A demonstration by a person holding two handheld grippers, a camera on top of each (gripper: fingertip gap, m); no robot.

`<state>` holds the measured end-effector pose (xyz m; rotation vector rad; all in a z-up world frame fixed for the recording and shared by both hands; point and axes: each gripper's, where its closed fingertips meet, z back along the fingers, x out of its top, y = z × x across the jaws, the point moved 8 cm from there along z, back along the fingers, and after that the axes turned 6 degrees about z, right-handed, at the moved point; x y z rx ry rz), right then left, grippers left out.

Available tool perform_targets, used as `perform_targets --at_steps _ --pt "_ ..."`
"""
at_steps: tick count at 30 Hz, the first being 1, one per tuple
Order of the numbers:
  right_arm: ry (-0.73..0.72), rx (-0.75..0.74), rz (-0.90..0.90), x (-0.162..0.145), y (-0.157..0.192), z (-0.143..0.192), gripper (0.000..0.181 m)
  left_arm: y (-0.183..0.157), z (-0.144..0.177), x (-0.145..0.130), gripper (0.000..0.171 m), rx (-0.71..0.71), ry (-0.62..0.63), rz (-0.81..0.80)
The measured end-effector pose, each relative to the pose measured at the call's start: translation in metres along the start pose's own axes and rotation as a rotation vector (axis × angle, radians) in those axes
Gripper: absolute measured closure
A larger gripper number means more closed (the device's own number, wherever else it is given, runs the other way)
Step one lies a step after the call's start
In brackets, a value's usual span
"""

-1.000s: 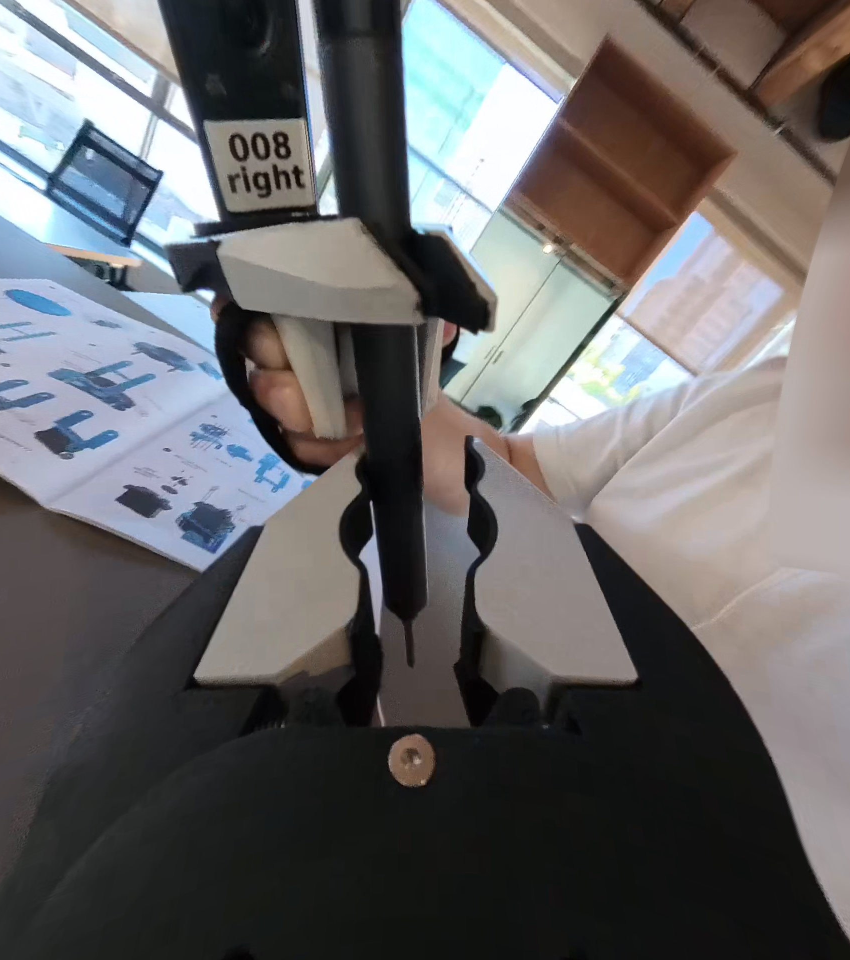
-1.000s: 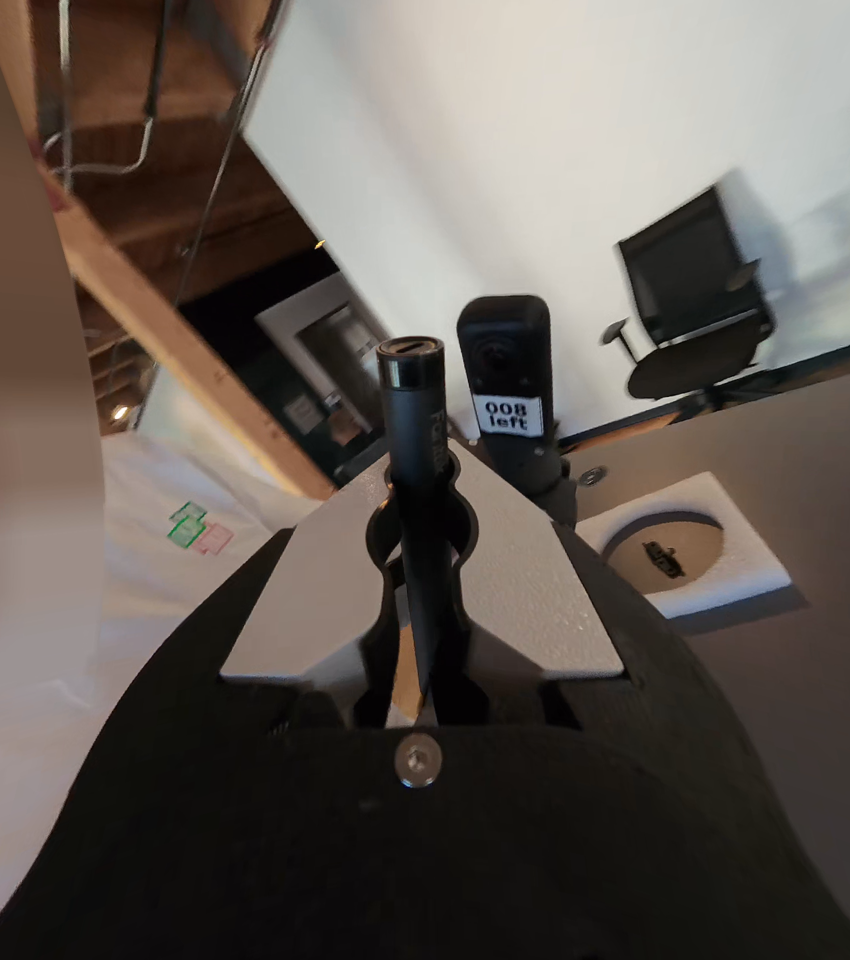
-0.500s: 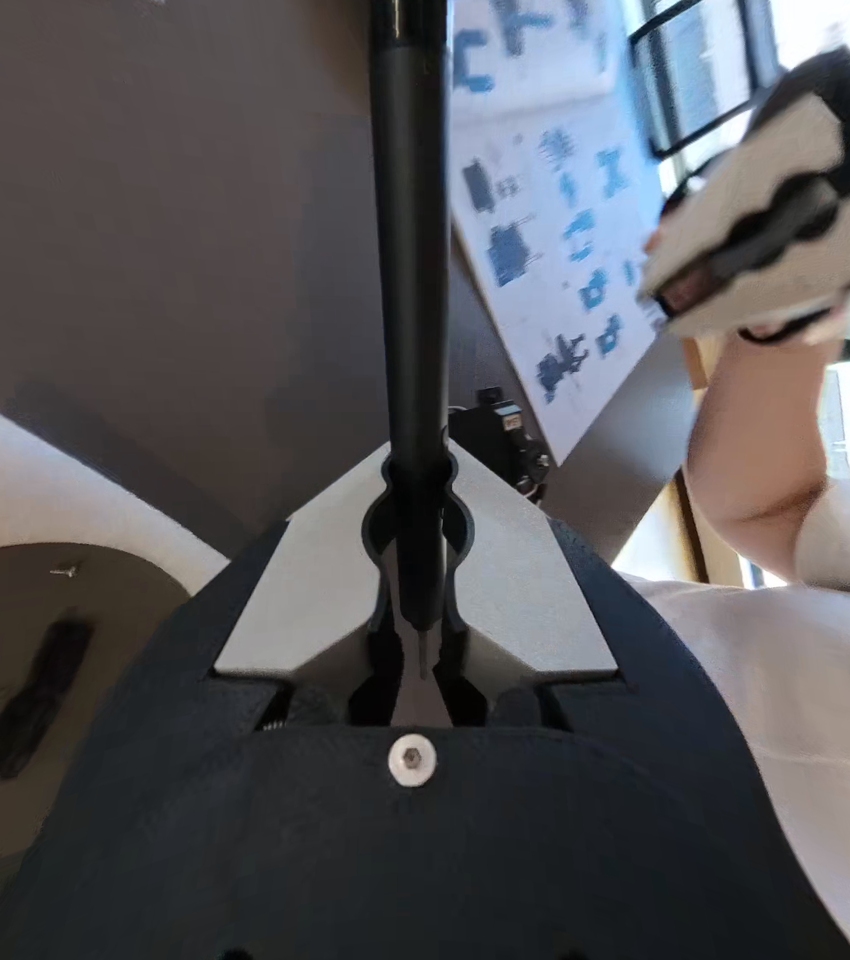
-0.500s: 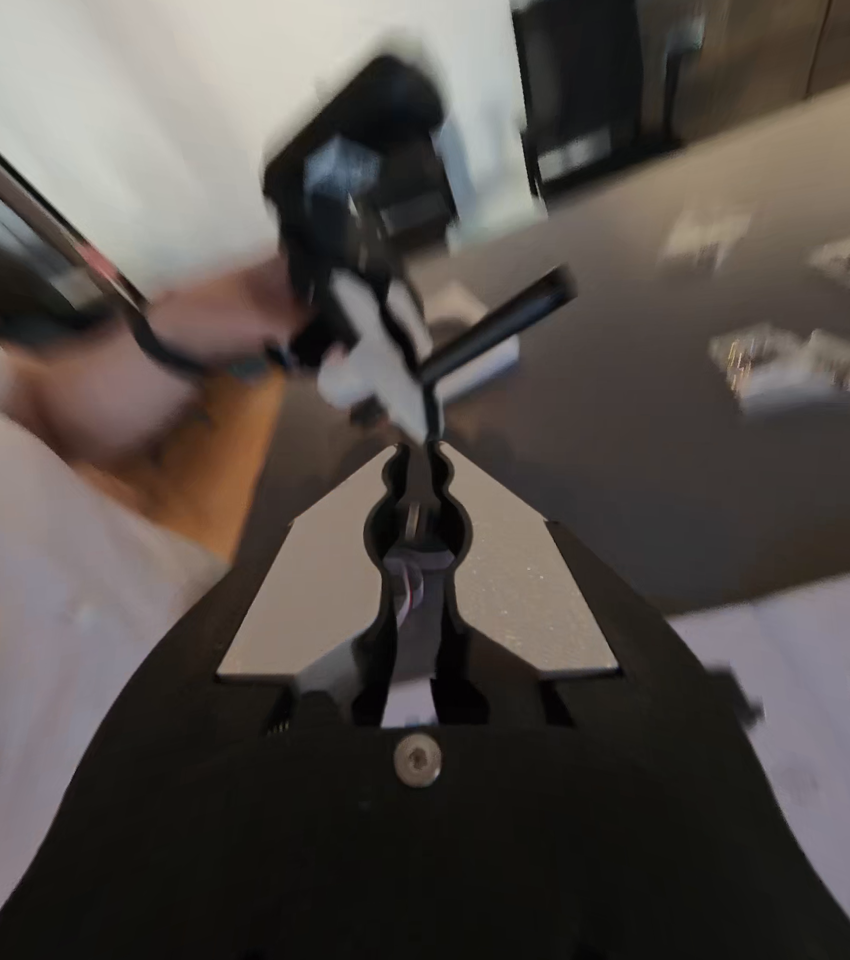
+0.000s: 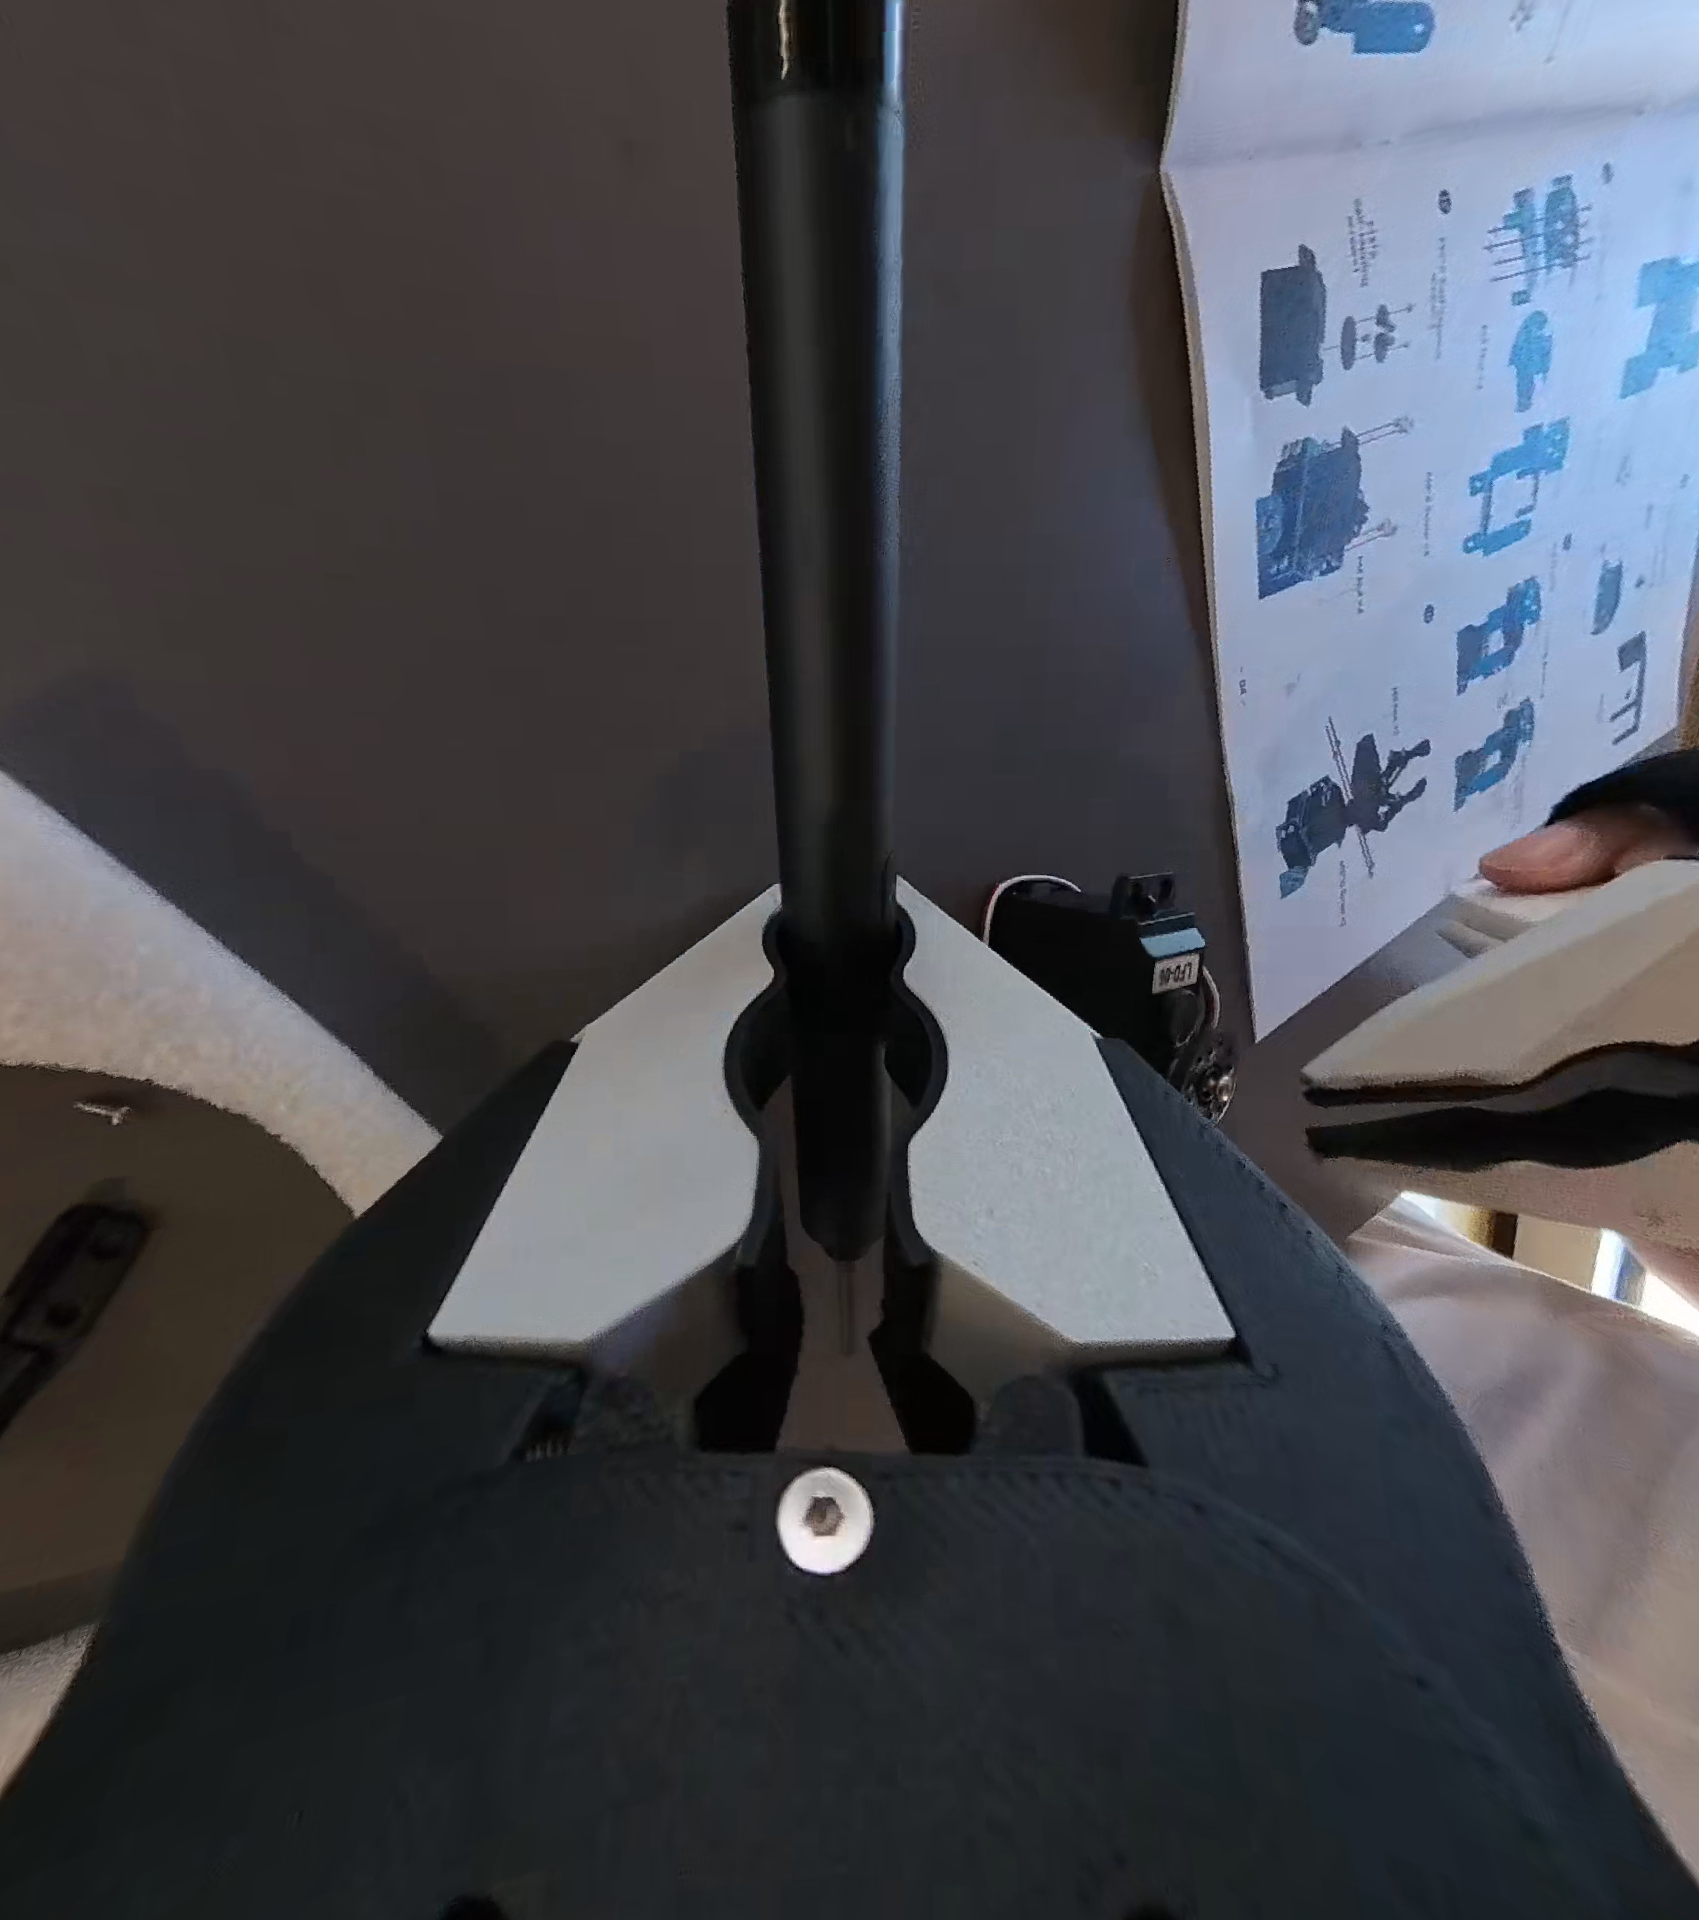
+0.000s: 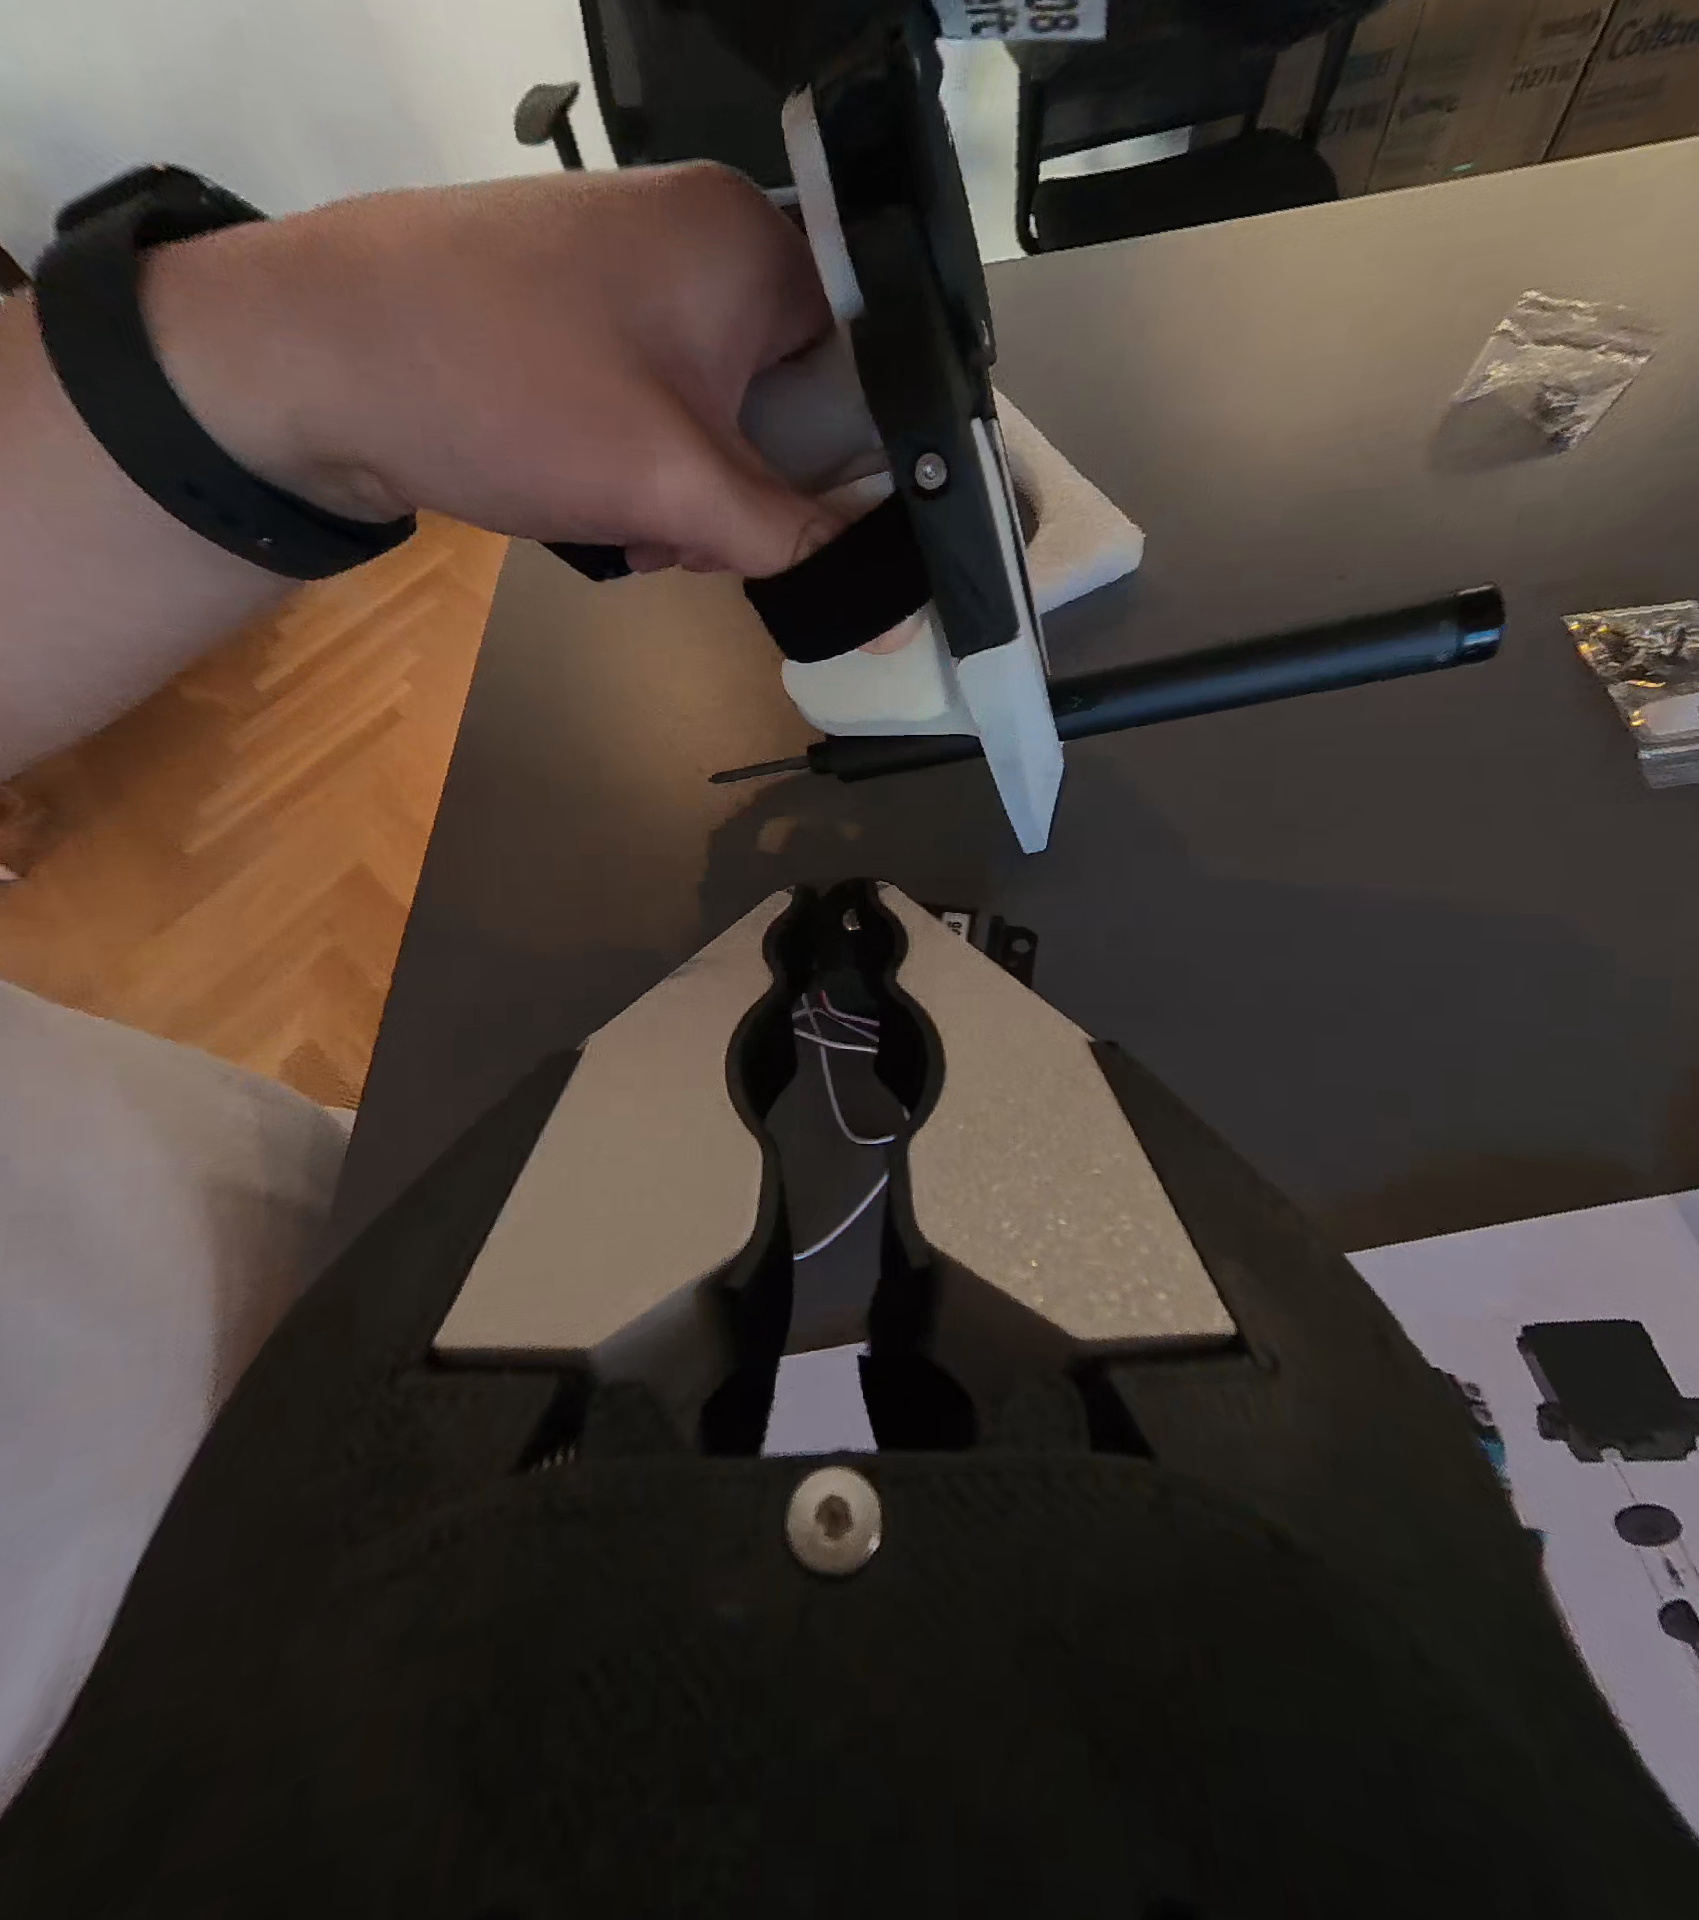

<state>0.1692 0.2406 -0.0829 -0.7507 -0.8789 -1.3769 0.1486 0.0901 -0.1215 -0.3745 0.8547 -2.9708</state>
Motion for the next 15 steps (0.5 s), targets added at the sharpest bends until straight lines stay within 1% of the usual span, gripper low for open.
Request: perform_targets --at_steps 2,7,9,10,15 --pt "0.011 -0.020 0.023 0.000 0.000 -0.002 0.174 -0.001 0.001 0.001 0.162 0.049 0.019 0.004" --pt "0.068 -0.019 0.041 0.001 0.001 -0.005 0.174 -0.002 0.007 0.006 0.162 0.256 0.051 -0.033" --pt "0.071 -0.016 0.047 0.003 0.000 -0.004 0.174 -0.005 0.005 0.007 0.162 0.325 0.097 -0.051" --pt "0.071 -0.018 0.046 0.004 0.000 -0.003 0.174 -0.007 0.003 0.008 0.162 0.347 0.123 -0.059" --pt "0.042 -0.002 0.010 0.006 -0.004 0.005 0.174 -0.017 -0.006 0.018 0.162 0.380 0.165 -0.084"
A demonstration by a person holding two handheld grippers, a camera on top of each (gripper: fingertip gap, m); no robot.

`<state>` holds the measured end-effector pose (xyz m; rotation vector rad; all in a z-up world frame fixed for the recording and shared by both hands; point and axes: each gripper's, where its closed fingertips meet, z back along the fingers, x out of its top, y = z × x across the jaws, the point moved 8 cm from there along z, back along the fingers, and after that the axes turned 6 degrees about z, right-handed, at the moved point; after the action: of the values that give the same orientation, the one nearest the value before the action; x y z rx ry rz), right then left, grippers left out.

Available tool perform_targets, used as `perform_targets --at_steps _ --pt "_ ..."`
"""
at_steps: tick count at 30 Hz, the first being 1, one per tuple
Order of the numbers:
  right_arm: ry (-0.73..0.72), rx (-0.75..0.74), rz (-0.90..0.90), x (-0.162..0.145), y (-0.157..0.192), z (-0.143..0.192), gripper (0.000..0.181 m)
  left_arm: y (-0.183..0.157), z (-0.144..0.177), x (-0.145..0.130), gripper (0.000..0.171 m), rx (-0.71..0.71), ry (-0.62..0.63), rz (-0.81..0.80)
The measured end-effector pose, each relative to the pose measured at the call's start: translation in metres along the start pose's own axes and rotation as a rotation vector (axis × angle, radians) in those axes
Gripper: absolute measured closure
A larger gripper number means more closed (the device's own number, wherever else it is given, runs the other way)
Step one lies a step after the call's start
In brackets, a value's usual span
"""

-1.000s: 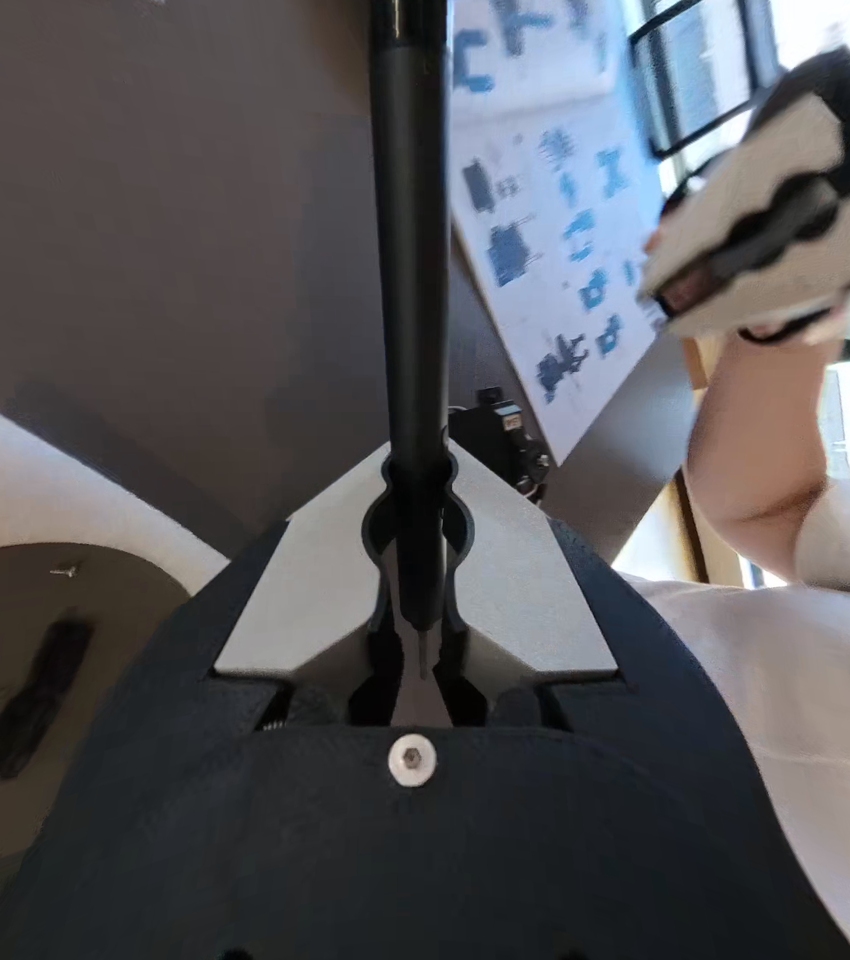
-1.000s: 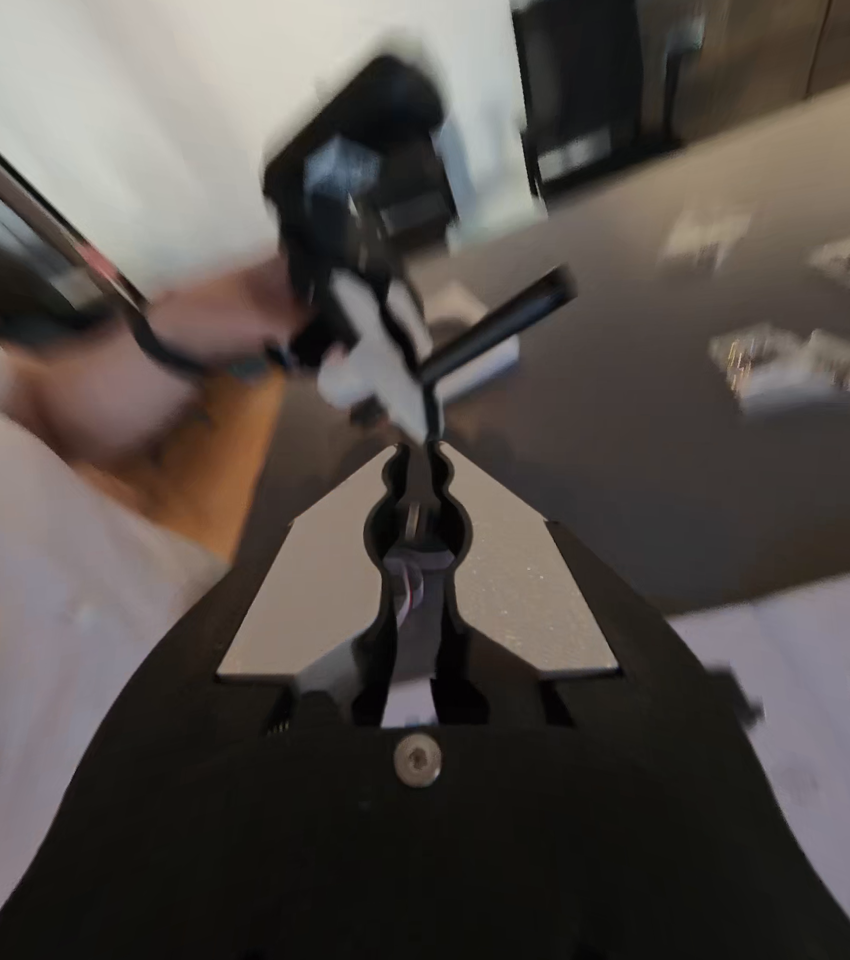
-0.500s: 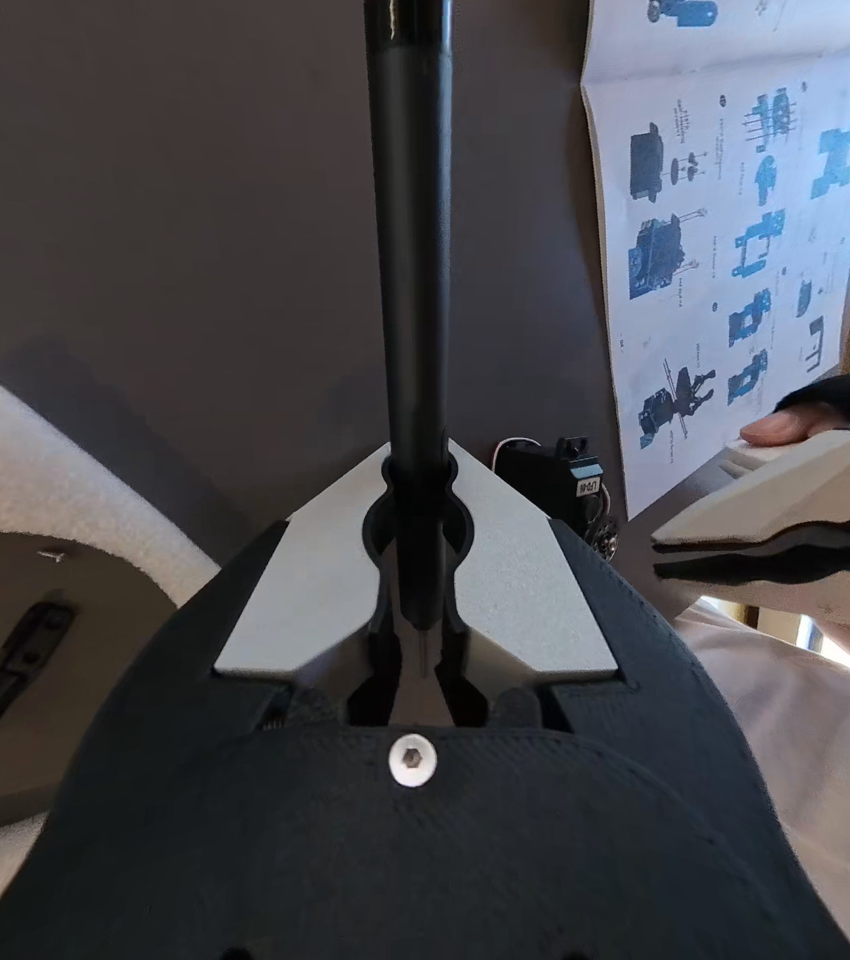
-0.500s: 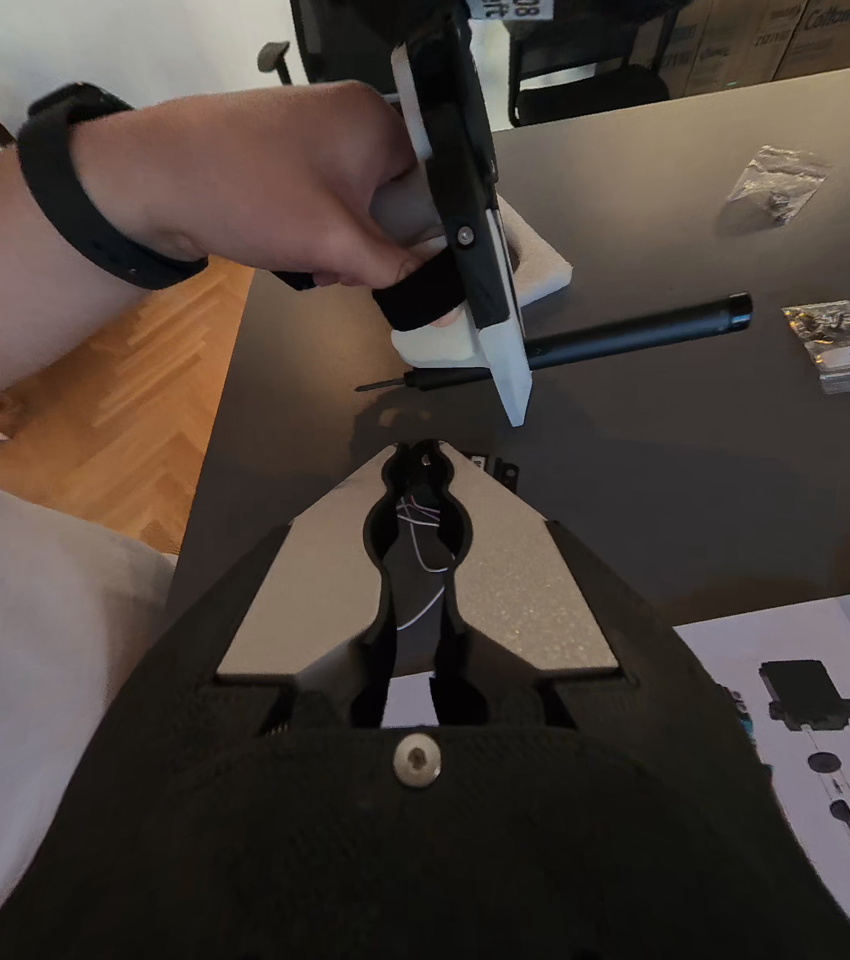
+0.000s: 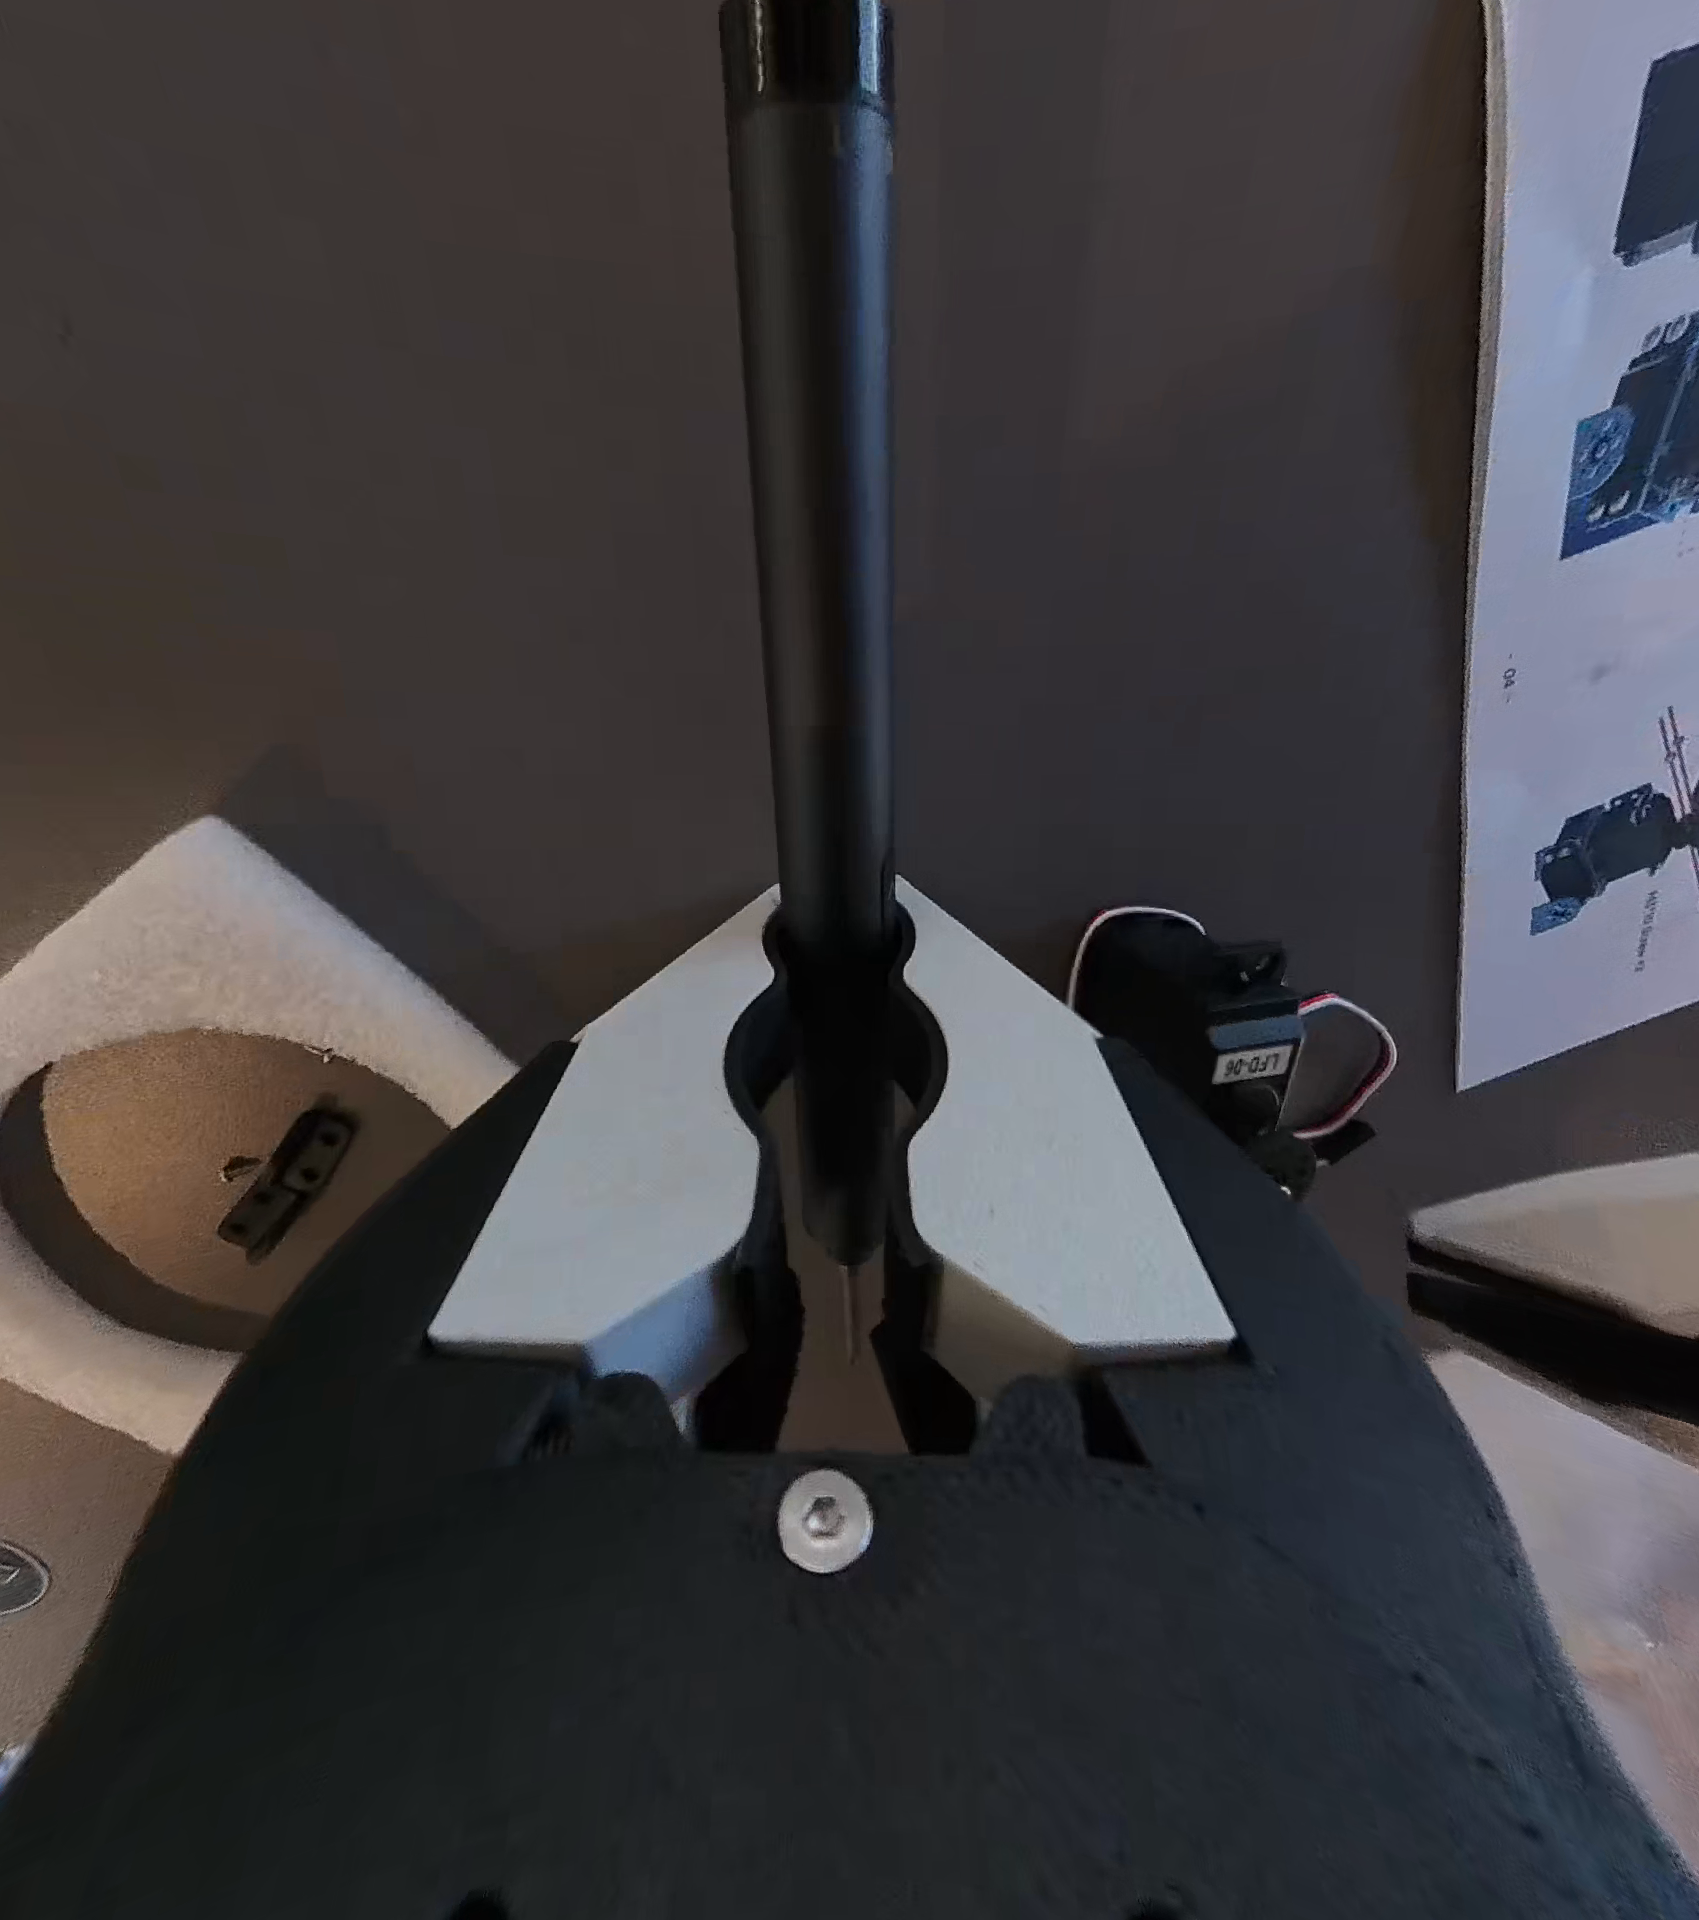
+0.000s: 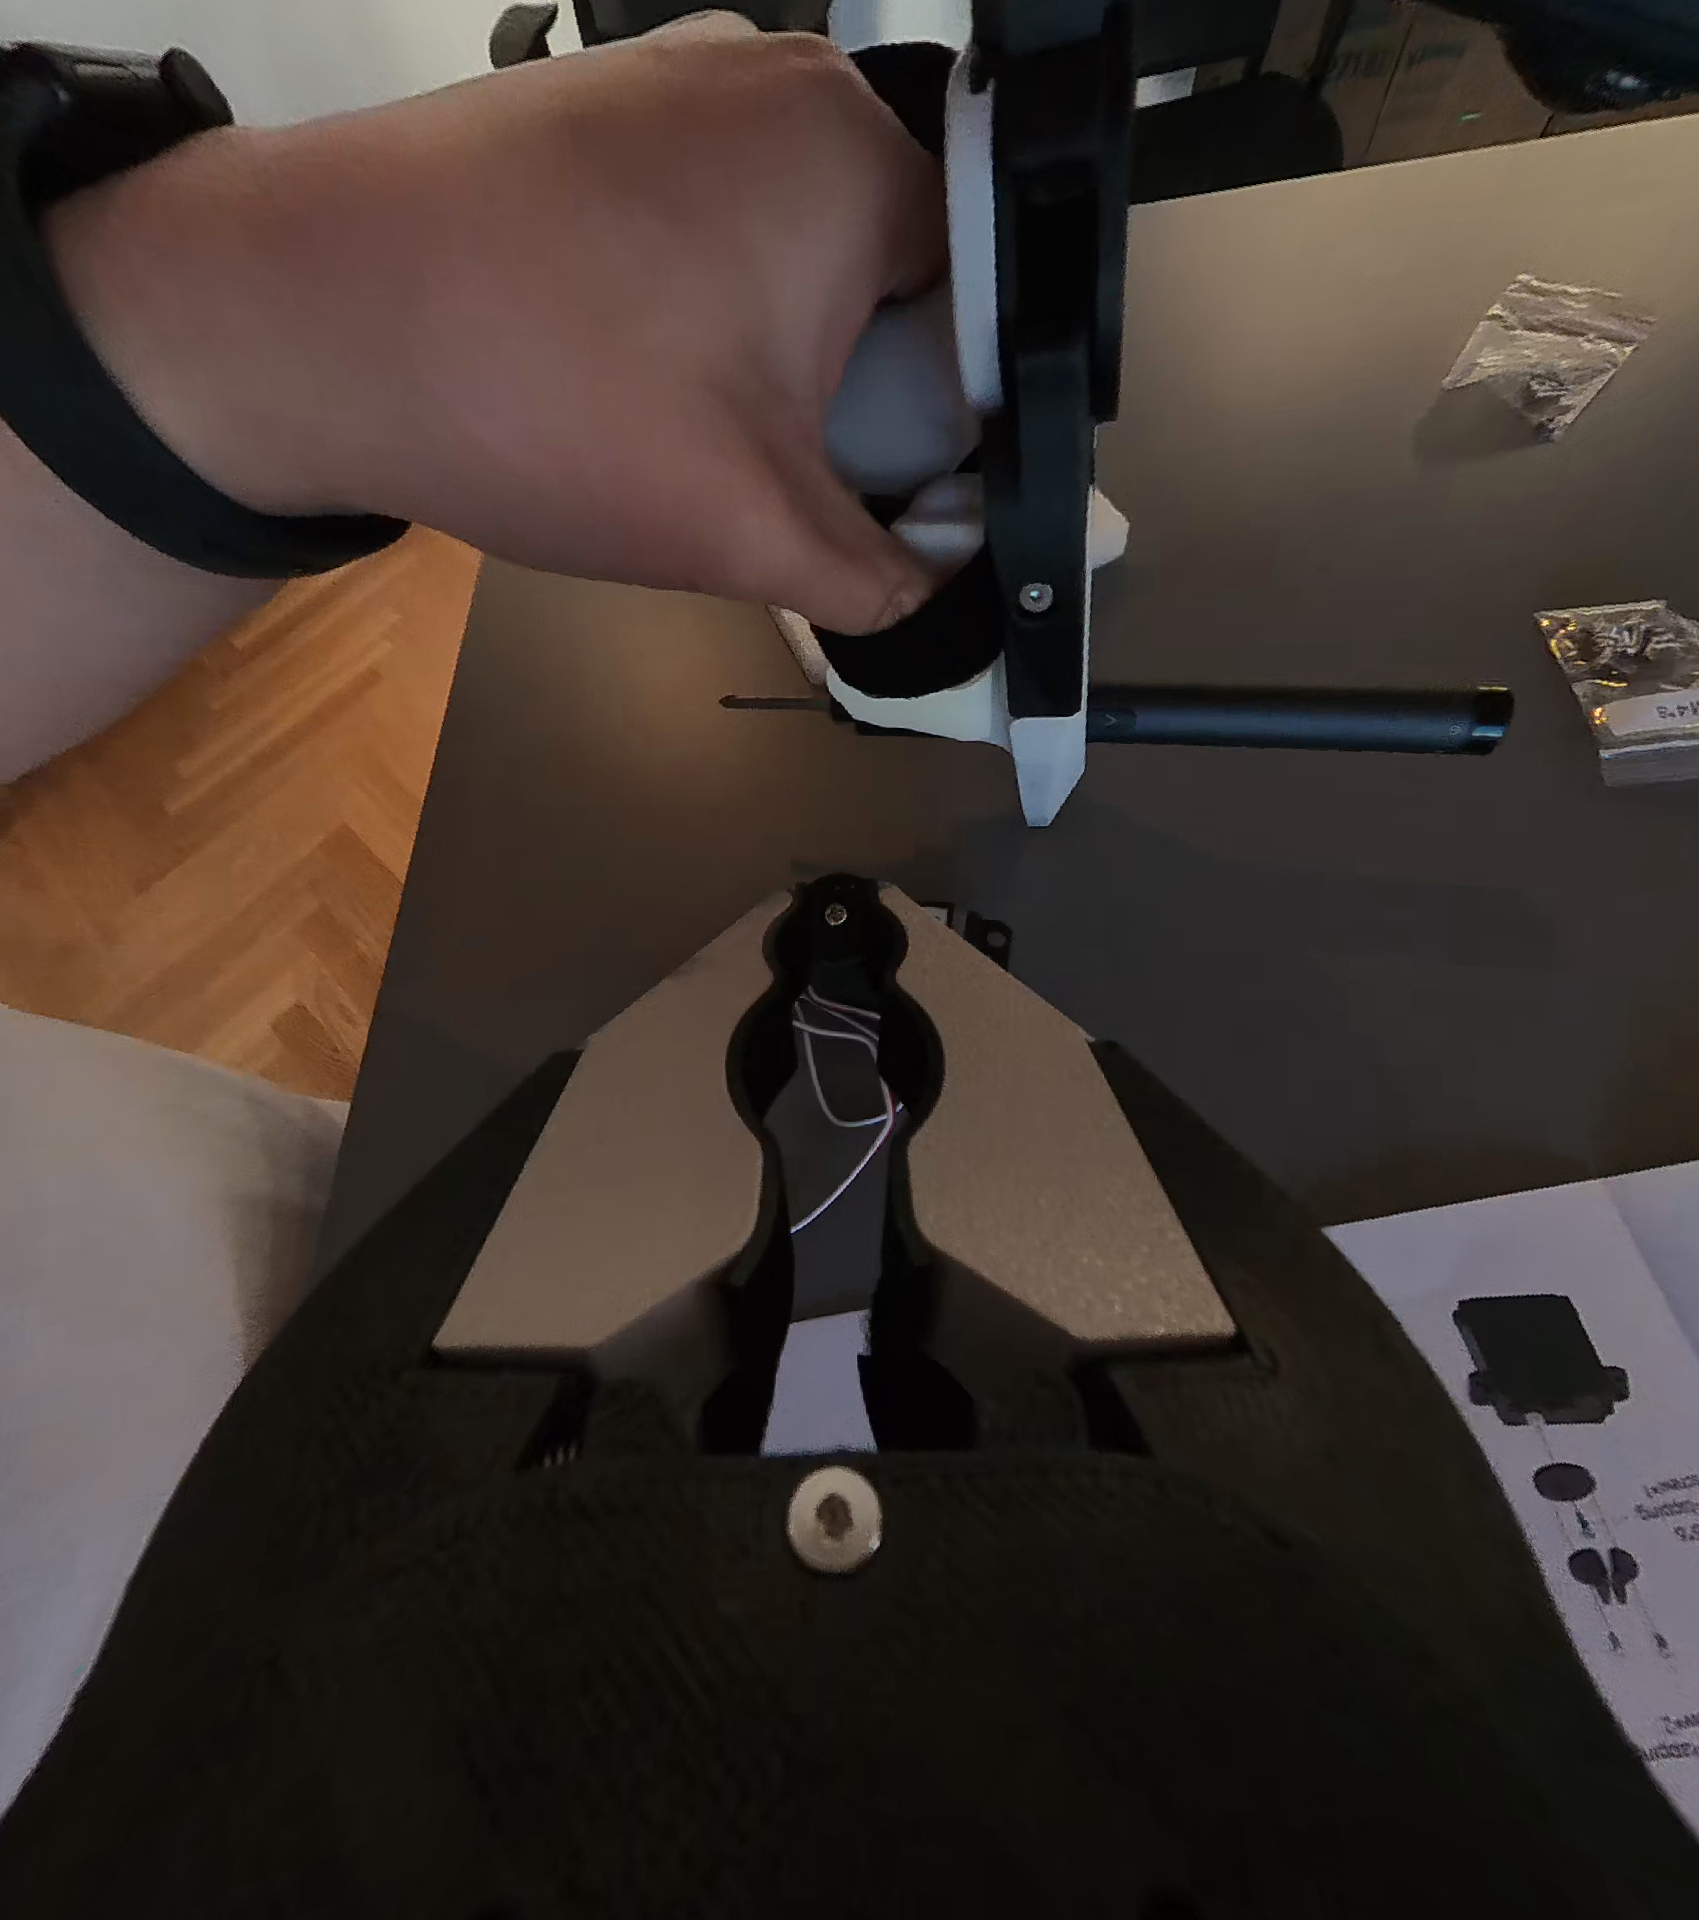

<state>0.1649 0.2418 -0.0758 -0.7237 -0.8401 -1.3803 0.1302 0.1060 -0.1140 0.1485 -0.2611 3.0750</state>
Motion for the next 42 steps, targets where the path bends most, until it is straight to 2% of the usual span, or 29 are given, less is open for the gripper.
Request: perform_targets --at_steps 8,13,21,31,34,36,39,42 --pt "-0.077 0.008 -0.043 0.000 -0.004 0.019 0.174 -0.004 -0.001 0.006 0.162 0.017 0.143 0.010" --pt "-0.130 0.013 -0.062 -0.003 -0.006 0.030 0.174 -0.009 -0.004 0.008 0.163 0.072 0.297 -0.003" --pt "-0.193 0.020 -0.105 -0.015 -0.007 0.050 0.173 -0.014 -0.007 0.013 0.162 0.135 0.389 -0.008" --pt "-0.210 0.014 -0.116 -0.021 -0.008 0.057 0.173 -0.016 -0.013 0.022 0.152 0.095 0.563 -0.013" --pt "-0.215 -0.007 -0.114 -0.022 -0.010 0.059 0.173 -0.014 -0.011 0.022 0.152 0.061 0.545 -0.010" --pt "-0.187 -0.022 -0.110 -0.025 -0.011 0.056 0.173 -0.013 -0.008 0.019 0.146 0.010 0.481 -0.013" --pt "-0.173 0.000 -0.114 -0.025 -0.006 0.046 0.173 -0.006 0.005 0.010 0.138 -0.035 0.339 -0.042" --pt "-0.117 0.001 -0.092 -0.024 0.003 0.032 0.173 0.002 0.033 -0.006 0.136 -0.058 0.101 -0.075"
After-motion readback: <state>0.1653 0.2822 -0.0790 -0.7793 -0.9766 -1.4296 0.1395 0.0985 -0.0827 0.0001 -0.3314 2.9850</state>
